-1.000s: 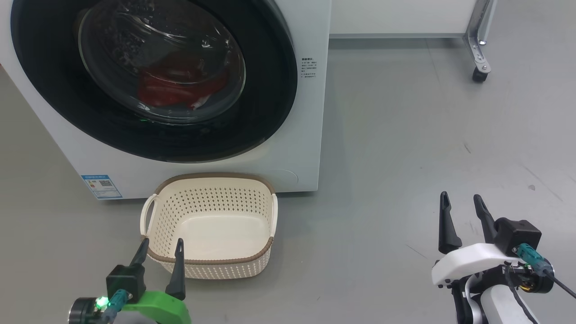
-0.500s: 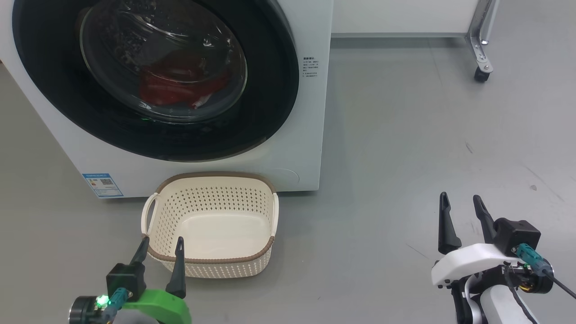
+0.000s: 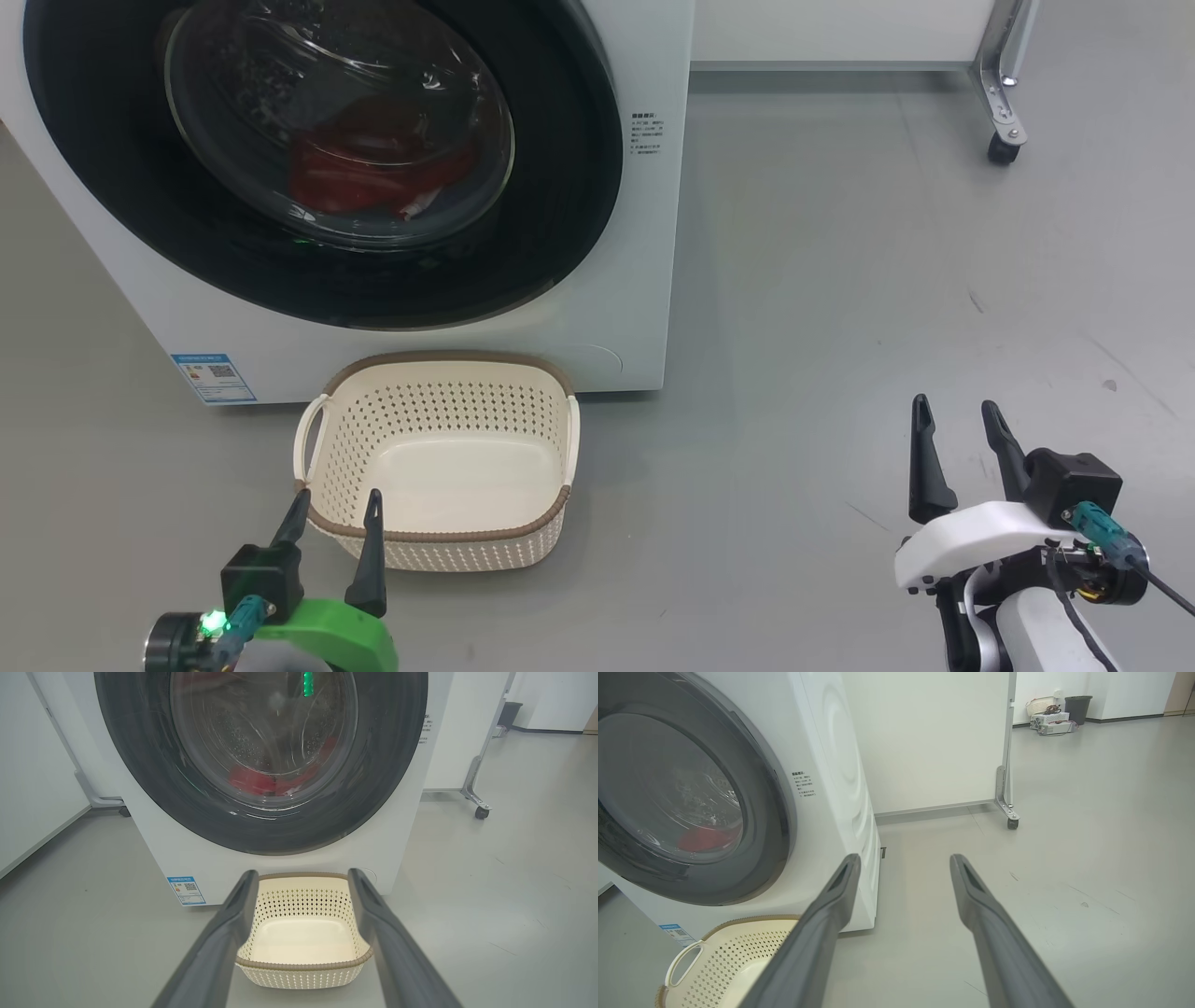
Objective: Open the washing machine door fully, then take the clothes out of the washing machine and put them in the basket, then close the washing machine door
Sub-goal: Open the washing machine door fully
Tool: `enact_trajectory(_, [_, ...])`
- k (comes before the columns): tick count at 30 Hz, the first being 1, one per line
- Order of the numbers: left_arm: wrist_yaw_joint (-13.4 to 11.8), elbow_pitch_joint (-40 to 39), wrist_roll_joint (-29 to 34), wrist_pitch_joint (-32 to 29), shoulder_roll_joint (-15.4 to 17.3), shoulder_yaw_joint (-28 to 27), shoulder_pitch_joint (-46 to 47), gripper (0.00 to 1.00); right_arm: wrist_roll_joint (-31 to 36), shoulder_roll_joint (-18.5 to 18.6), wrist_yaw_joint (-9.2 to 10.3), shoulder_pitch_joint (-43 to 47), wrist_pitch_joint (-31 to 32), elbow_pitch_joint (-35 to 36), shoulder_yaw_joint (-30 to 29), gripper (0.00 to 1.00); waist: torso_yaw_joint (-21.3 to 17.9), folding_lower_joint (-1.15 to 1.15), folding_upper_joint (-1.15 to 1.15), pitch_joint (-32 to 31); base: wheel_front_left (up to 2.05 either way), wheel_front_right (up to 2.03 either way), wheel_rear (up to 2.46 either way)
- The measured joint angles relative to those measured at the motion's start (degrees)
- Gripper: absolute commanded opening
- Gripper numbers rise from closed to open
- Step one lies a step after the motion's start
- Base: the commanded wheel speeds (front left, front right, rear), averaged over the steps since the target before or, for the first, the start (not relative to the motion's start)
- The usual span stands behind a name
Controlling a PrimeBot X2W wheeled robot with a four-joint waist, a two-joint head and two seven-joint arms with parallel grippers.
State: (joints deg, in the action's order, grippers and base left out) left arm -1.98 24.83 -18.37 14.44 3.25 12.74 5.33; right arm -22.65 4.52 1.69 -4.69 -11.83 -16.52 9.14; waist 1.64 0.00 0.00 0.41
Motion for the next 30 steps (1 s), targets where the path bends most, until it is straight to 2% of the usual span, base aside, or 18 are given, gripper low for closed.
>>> enact_trajectory(5, [0.0, 0.0, 0.0, 0.0, -0.1, 0.0, 0.1, 1.00, 0.0, 0.0, -0.01, -0.1, 0.0, 0.0, 0.0, 1.00, 0.2, 0.00, 0.00, 0.4, 0.00, 0.00, 0.00])
enact_trajectory(6, [0.0, 0.0, 0.0, 0.0, -0.1, 0.0, 0.2, 1.00, -0.1, 0.0, -0.02, -0.1, -0.1, 0.0, 0.0, 0.47, 0.2, 0.00, 0.00, 0.4, 0.00, 0.00, 0.00])
enact_trajectory(7, [0.0, 0.0, 0.0, 0.0, -0.1, 0.0, 0.3, 1.00, -0.3, 0.0, -0.04, -0.1, -0.1, 0.0, -0.1, 0.03, 0.2, 0.00, 0.00, 0.5, 0.00, 0.00, 0.00])
enact_trajectory(8, [0.0, 0.0, 0.0, 0.0, -0.1, 0.0, 0.3, 1.00, -0.3, 0.0, -0.04, -0.1, -0.1, 0.0, -0.1, 0.00, 0.2, 0.00, 0.00, 0.5, 0.00, 0.00, 0.00])
enact_trajectory(15, [0.0, -0.4, 0.0, 0.0, -0.1, 0.2, 0.9, 1.00, -7.9, -1.4, -1.12, -0.4, -0.1, 1.1, -3.2, 0.00, 0.6, 0.00, 0.00, 1.8, 0.00, 0.00, 0.00])
enact_trajectory(21, [0.0, -1.1, 0.0, 0.0, -0.2, 0.4, 2.2, 1.00, -24.7, -2.4, -3.65, -2.3, 0.7, 2.3, -9.1, 0.00, 1.2, 0.00, 0.00, 3.5, 0.00, 0.00, 0.00])
enact_trajectory(25, [0.1, -1.2, 0.3, 0.0, -0.2, 0.8, 3.1, 1.00, -34.0, -2.4, -4.24, -4.0, 2.7, 2.4, -11.6, 0.00, 1.9, 0.00, 0.00, 4.9, 0.00, 0.00, 0.00])
enact_trajectory(30, [0.8, -1.3, -0.8, 0.0, -0.5, 1.3, 4.3, 1.00, -45.2, -2.2, -4.21, -6.9, 4.3, 3.2, -12.0, 0.00, 3.3, 0.00, 0.00, 6.7, 0.00, 0.00, 0.00])
